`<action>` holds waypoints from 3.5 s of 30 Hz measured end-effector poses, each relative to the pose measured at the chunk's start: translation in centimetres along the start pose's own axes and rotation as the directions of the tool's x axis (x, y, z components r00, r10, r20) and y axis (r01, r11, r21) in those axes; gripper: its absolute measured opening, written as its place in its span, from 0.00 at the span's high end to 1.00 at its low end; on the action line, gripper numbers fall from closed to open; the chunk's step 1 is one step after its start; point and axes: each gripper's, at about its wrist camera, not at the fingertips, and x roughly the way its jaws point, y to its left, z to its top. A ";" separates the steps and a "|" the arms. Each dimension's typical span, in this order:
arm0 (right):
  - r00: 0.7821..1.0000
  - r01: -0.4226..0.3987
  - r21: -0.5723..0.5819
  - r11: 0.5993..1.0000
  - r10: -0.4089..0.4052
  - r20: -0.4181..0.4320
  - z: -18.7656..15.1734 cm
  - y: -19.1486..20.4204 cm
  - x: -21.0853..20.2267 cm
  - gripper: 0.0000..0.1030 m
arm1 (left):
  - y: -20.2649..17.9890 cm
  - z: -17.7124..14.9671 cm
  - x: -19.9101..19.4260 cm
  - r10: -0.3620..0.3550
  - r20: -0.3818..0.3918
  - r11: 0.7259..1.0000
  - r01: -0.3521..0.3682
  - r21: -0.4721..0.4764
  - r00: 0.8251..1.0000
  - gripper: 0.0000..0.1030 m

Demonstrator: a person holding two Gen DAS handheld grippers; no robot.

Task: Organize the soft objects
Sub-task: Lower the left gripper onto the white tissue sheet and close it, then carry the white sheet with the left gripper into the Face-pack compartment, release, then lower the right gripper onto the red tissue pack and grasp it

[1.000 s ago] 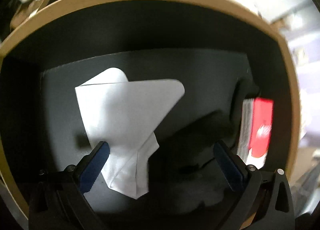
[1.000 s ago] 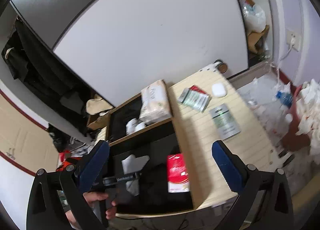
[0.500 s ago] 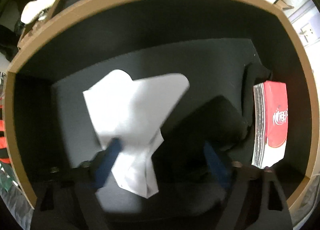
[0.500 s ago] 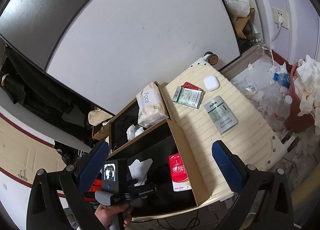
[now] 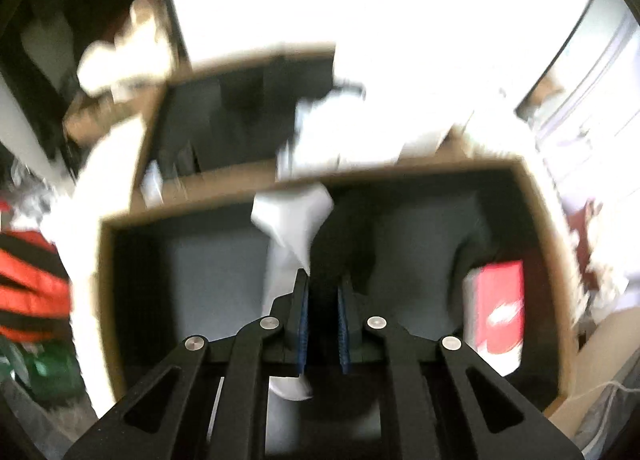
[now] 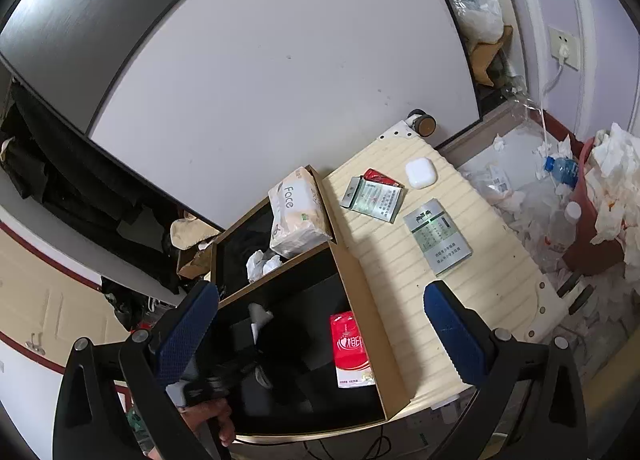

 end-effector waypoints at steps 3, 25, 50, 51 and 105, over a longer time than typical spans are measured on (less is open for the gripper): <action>1.000 -0.009 0.021 1.000 0.009 -0.001 0.1 -0.2 0.0 0.01 | -1.1 2.6 -4.3 -0.008 0.141 1.000 0.009 -0.006 0.990 0.93; 0.998 -0.057 0.054 0.997 0.055 0.030 1.3 -1.1 -0.3 0.01 | -0.3 12.1 0.0 0.050 -0.022 0.994 -0.052 -0.100 0.999 0.00; 0.940 -0.090 -0.234 0.968 0.005 -0.342 -4.2 3.8 5.5 0.01 | 6.9 -2.8 -14.8 -0.055 0.209 0.979 0.094 -0.181 0.976 0.00; 0.935 -0.059 -0.269 0.961 -0.041 -0.352 -5.0 4.2 5.9 0.01 | 7.5 -2.2 -14.2 -0.076 0.200 0.975 0.115 -0.188 0.977 0.00; 0.711 0.250 -0.711 0.657 -0.623 -0.326 -6.2 0.8 15.6 0.14 | 12.9 -0.6 -8.2 -0.045 0.096 0.941 0.074 -0.330 0.994 0.00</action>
